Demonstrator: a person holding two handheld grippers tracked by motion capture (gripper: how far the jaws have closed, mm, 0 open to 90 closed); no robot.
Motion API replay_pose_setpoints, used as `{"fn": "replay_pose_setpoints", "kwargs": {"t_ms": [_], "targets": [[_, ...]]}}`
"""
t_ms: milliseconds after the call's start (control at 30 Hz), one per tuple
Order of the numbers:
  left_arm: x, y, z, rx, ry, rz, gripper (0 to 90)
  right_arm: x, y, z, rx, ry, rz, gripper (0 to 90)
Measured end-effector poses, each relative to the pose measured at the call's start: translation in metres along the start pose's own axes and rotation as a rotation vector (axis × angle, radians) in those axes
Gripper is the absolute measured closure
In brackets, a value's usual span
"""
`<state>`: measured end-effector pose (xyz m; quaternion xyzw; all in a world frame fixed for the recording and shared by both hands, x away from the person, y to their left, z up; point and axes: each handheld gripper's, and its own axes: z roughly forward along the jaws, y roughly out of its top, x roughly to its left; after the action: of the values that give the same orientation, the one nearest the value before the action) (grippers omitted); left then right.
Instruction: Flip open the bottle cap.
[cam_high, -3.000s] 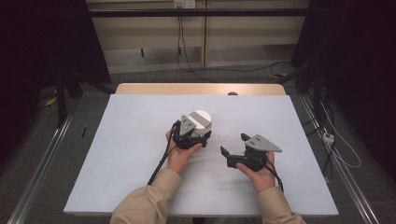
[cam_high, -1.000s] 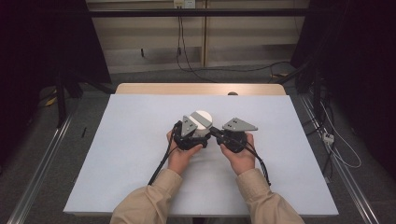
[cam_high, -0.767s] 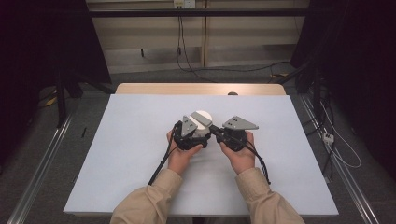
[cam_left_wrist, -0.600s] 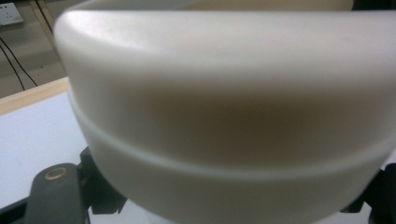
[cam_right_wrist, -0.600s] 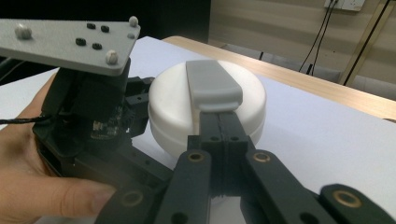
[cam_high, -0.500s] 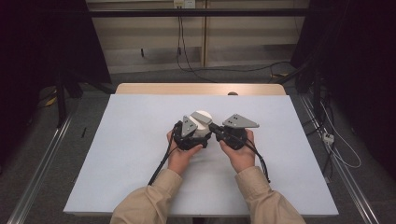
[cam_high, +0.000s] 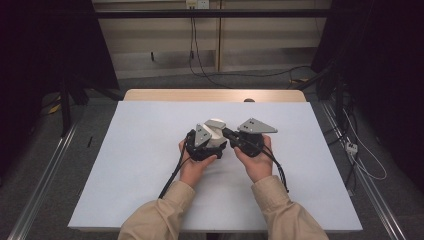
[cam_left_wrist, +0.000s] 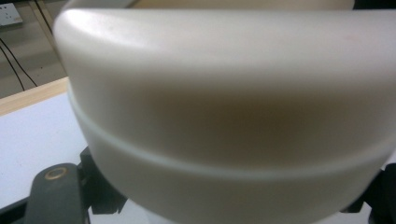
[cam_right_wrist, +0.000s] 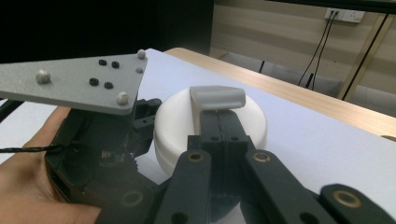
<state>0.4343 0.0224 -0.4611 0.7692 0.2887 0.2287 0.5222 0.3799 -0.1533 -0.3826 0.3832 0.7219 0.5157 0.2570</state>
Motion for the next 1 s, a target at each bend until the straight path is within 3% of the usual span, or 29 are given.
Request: {"fn": "replay_pose_setpoints", "kwargs": {"t_ms": [1000], "targets": [[0.000,0.000,0.000,-0.001,-0.002,-0.008,18.7,-0.002,0.014,0.009,-0.028,0.003,-0.002,90.0]]}}
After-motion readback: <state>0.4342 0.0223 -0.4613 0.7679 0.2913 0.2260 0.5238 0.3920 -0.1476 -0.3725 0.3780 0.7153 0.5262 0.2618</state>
